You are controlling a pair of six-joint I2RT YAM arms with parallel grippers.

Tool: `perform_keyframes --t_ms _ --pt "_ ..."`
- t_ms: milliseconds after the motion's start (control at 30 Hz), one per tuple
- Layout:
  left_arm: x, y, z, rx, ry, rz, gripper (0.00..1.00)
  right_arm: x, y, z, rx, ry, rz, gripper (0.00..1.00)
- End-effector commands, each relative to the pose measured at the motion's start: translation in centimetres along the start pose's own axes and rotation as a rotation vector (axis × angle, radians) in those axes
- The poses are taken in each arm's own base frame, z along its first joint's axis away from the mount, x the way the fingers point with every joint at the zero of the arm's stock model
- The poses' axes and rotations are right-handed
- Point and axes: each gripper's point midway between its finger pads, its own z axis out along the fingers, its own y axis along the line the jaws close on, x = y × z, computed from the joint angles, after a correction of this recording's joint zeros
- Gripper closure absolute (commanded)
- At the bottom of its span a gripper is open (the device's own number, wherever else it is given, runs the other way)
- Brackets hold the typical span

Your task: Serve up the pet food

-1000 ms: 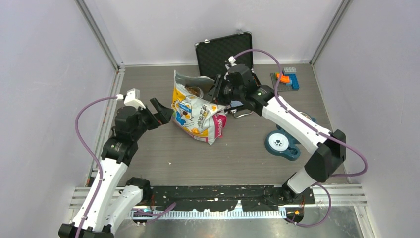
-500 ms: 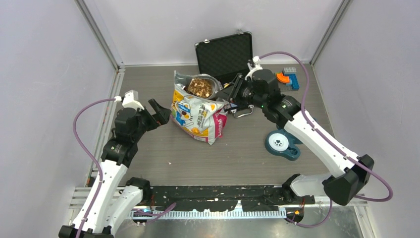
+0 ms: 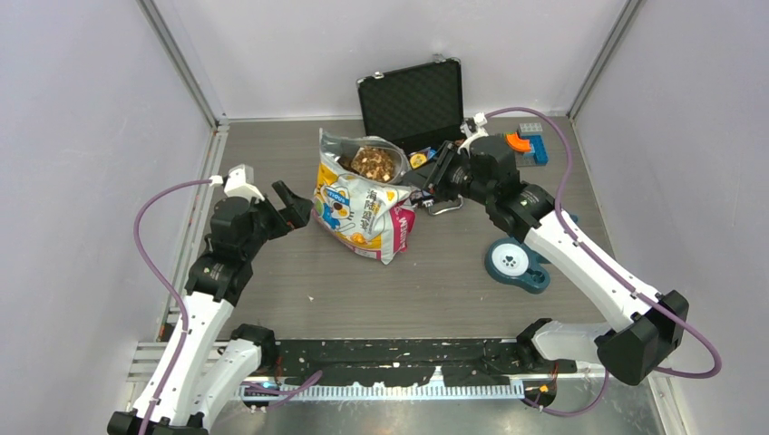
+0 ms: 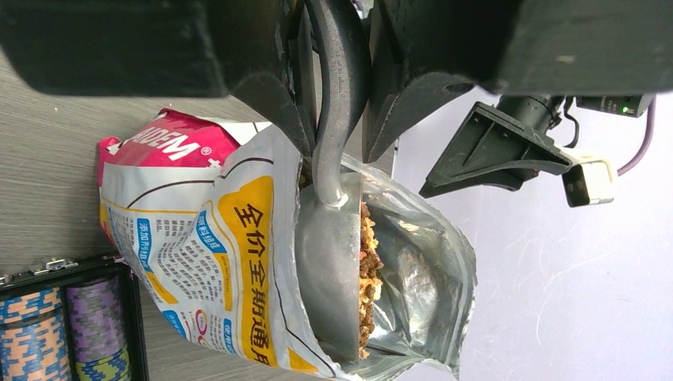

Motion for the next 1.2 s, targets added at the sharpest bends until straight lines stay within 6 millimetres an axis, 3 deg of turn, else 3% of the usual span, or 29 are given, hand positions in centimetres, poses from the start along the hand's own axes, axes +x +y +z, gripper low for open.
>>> perform_keyframes --t_ms 0,100,267,567,767,1167 --pt "-1.2 -0.7 0.1 0.030 -0.046 0.012 0.01 -2.5 3.8 -0.6 -0.127 -0.079 0.004 0.95" --pt "-1.3 -0.8 0.0 0.030 -0.047 0.017 0.01 -1.9 4.3 -0.4 -0.160 -0.036 -0.007 0.95" --pt "-1.4 -0.8 -0.3 0.037 -0.058 0.026 0.01 -3.0 3.6 -0.9 -0.152 -0.097 0.013 0.95" --pt "-1.2 -1.3 -0.7 0.070 -0.051 0.036 0.01 -2.2 4.0 -0.9 -0.215 -0.013 0.004 0.95" --pt "-1.0 -1.9 -0.7 0.106 -0.041 0.039 0.01 -1.9 3.2 -0.4 -0.207 -0.013 0.039 0.95" --pt "-0.6 -4.0 -0.9 0.237 -0.032 0.054 0.01 -2.3 3.0 0.4 -0.301 -0.039 0.272 0.95"
